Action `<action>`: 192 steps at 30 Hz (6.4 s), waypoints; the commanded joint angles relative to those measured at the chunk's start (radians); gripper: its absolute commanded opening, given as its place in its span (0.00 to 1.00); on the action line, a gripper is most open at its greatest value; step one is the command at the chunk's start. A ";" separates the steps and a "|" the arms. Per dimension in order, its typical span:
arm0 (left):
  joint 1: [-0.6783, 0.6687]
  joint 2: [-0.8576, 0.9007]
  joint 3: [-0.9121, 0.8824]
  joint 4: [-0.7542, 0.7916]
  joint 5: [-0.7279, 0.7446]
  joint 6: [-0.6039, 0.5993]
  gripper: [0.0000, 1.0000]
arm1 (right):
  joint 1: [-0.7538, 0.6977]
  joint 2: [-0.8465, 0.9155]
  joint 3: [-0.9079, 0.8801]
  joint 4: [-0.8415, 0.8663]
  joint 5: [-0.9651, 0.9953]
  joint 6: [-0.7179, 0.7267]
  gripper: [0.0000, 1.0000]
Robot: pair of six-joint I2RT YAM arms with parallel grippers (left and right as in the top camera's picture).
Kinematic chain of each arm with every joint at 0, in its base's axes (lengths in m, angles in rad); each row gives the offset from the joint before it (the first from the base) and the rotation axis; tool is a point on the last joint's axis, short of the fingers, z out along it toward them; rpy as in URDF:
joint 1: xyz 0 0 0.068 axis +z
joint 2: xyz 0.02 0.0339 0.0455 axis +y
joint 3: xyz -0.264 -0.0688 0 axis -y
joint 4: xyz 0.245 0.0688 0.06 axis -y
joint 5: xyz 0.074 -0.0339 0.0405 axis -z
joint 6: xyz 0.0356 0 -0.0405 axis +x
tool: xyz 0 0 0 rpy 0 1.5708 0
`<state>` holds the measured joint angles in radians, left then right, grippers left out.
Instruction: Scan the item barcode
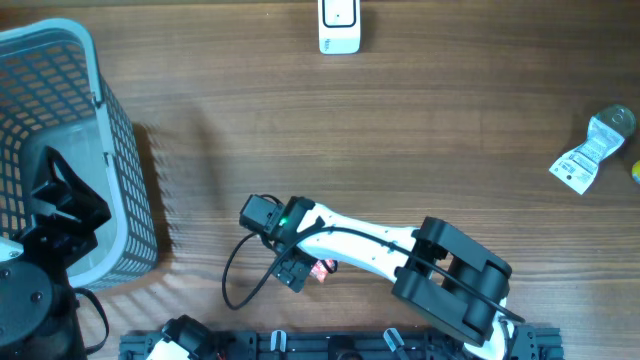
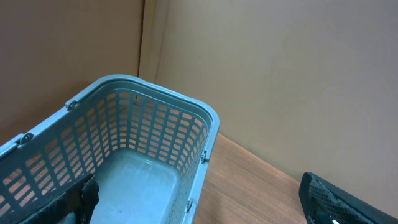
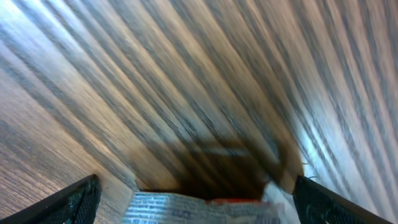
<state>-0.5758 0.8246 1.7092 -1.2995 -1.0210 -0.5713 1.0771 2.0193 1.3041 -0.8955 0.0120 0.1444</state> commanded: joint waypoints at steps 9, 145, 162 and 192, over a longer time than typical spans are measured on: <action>-0.007 -0.001 0.000 -0.018 -0.016 -0.013 1.00 | -0.011 0.118 -0.080 -0.074 -0.020 0.103 0.86; -0.007 0.001 -0.010 -0.161 0.086 -0.014 1.00 | -0.516 0.119 0.294 0.951 0.070 -0.119 0.59; -0.007 0.001 -0.010 -0.165 0.086 -0.013 1.00 | -0.595 0.278 0.294 1.323 0.124 -0.195 0.65; -0.007 0.001 -0.010 -0.243 0.086 -0.014 1.00 | -0.699 0.510 0.478 1.548 0.072 -0.223 0.62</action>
<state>-0.5762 0.8246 1.7035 -1.5303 -0.9363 -0.5751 0.3706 2.5179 1.7191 0.6559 0.1333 -0.0731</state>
